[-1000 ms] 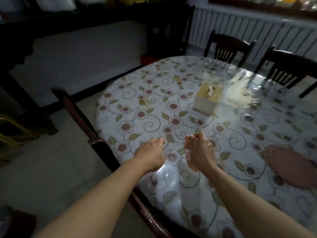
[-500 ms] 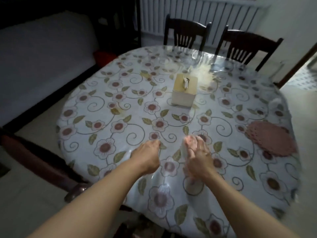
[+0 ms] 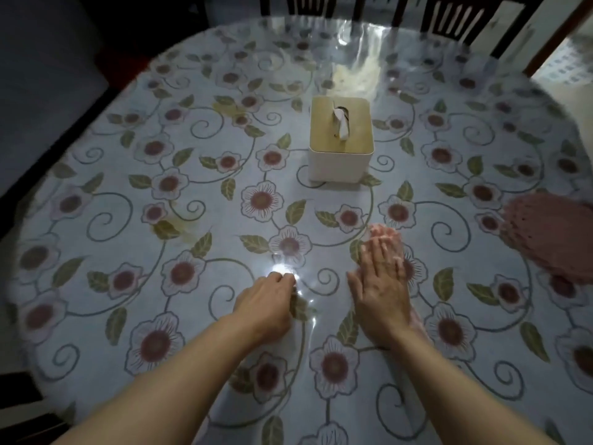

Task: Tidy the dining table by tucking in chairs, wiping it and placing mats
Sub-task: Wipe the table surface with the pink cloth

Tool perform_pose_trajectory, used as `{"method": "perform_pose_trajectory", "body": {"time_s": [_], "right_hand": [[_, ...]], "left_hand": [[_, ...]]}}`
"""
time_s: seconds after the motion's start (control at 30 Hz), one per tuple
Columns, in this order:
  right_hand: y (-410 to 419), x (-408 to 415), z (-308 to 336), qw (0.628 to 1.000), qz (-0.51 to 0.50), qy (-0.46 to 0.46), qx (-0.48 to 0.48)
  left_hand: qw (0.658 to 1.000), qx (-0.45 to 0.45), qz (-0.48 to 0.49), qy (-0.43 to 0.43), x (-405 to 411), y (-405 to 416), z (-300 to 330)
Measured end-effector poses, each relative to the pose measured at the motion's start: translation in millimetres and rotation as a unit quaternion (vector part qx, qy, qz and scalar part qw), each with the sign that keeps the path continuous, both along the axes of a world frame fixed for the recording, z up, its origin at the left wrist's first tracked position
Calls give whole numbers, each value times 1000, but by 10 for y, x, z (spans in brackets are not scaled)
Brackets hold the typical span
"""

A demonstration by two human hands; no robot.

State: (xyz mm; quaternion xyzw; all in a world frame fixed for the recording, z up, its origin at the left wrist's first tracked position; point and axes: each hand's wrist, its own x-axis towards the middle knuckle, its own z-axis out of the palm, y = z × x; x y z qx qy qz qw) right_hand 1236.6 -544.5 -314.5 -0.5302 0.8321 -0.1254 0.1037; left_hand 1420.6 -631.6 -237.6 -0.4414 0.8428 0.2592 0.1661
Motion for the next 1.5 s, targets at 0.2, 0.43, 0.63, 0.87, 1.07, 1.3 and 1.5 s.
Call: {"method": "perform_pose_trajectory", "body": {"time_s": [0.2, 0.43, 0.63, 0.87, 1.07, 1.3, 1.5], "right_hand": [[-862, -130, -32, 995, -65, -65, -41], [-649, 1432, 9, 970, 117, -171, -128], [-962, 1572, 58, 986, -84, -66, -125], [-1883, 2244, -83, 991, -82, -69, -81], [-2206, 3145, -48, 979, 47, -155, -121], [-1884, 2524, -88, 999, 0, 23, -41], [-2895, 2553, -16, 999, -44, -25, -8]], "left_hand": [[998, -9, -54, 13, 156, -216, -29], [991, 8, -130, -9, 765, -416, 119], [992, -37, -118, 3, 1634, -952, 103], [996, -60, -58, -15, 2450, -1677, -66], [999, -42, -15, -5, 2663, -1946, -135], [998, -43, 17, 36, 2713, -2168, -236], [992, -89, 26, 80, 2840, -2400, -341]]}}
